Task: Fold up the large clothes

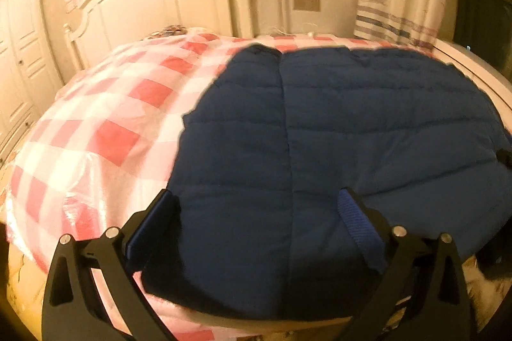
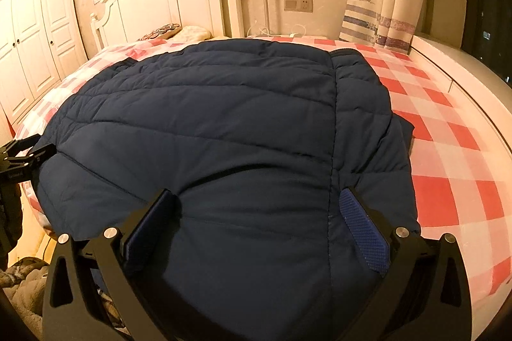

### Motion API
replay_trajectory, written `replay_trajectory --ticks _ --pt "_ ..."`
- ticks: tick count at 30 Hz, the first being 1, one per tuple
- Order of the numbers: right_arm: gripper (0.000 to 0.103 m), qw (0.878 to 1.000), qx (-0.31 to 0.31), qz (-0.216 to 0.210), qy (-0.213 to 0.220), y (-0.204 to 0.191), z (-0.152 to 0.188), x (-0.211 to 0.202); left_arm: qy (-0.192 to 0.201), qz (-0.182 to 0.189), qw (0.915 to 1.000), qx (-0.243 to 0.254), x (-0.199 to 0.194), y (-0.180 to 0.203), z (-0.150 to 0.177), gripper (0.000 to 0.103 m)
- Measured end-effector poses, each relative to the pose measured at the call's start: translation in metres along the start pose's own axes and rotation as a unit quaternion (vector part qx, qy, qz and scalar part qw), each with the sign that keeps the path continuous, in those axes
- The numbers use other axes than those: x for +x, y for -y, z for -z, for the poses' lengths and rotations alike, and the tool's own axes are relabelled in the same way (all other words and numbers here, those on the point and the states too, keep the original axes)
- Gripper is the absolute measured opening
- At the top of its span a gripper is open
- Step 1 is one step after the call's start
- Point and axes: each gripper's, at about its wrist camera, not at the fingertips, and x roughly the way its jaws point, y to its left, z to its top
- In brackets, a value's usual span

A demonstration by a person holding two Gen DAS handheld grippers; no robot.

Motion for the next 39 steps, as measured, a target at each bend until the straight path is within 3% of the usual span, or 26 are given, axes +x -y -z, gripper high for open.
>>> replay_trajectory --ticks 3,6,8,13,15,16,17,19,24,27,30,34,35,36,37,39 --pt "0.098 1.0 0.012 0.005 0.016 0.004 0.0 -0.013 0.027 0.042 0.9987 -0.001 -0.019 0.01 -0.017 0.095" --pt "0.098 0.999 0.027 0.009 0.026 0.004 -0.003 -0.02 0.036 0.057 0.9971 0.035 -0.021 0.038 -0.037 0.096" --pt "0.098 1.0 0.004 0.0 0.03 -0.01 -0.015 -0.02 0.032 0.081 0.9943 0.063 -0.012 0.065 -0.057 0.096" --pt "0.098 0.995 -0.094 0.023 0.026 -0.058 -0.049 -0.005 0.014 0.044 0.9935 0.104 0.036 0.106 -0.098 0.097" --pt "0.098 0.993 -0.113 0.031 -0.004 -0.063 -0.055 0.019 -0.006 0.029 0.9936 0.109 0.057 0.112 -0.1 0.1" --pt "0.099 0.993 -0.109 0.02 -0.027 -0.059 -0.053 0.034 -0.03 0.035 0.9933 0.106 0.076 0.111 -0.096 0.101" --pt "0.099 0.996 -0.091 -0.008 -0.017 -0.05 -0.051 0.041 -0.04 0.054 0.9936 0.091 0.086 0.106 -0.093 0.101" --pt "0.099 0.997 -0.079 -0.017 -0.017 -0.046 -0.051 0.041 -0.037 0.072 0.9941 0.072 0.088 0.097 -0.091 0.101" --pt "0.098 0.993 -0.1 0.0 -0.059 -0.053 -0.063 0.037 -0.031 0.053 0.994 0.09 0.09 0.105 -0.088 0.101" --pt "0.098 0.993 -0.107 0.036 -0.032 -0.048 -0.094 0.028 -0.031 0.054 0.994 0.089 0.091 0.105 -0.088 0.101" --pt "0.098 0.995 -0.088 0.041 -0.009 -0.037 -0.13 0.034 -0.03 0.055 0.9941 0.088 0.09 0.105 -0.087 0.101" --pt "0.098 0.995 -0.054 0.057 -0.056 -0.014 -0.157 0.093 -0.03 0.058 0.9941 0.086 0.089 0.104 -0.086 0.101" --pt "0.098 0.992 -0.047 0.067 -0.097 -0.005 -0.151 0.123 -0.03 0.059 0.9941 0.085 0.089 0.104 -0.086 0.101" --pt "0.099 0.99 -0.027 0.049 -0.127 0.003 -0.145 0.139 -0.029 0.062 0.9943 0.082 0.089 0.103 -0.087 0.101" --pt "0.099 0.992 0.003 0.022 -0.128 0.013 -0.143 0.144 -0.03 0.065 0.9942 0.08 0.089 0.102 -0.087 0.101" --pt "0.099 0.992 0.005 0.021 -0.124 0.014 -0.142 0.141 -0.033 0.067 0.994 0.08 0.09 0.102 -0.087 0.101"
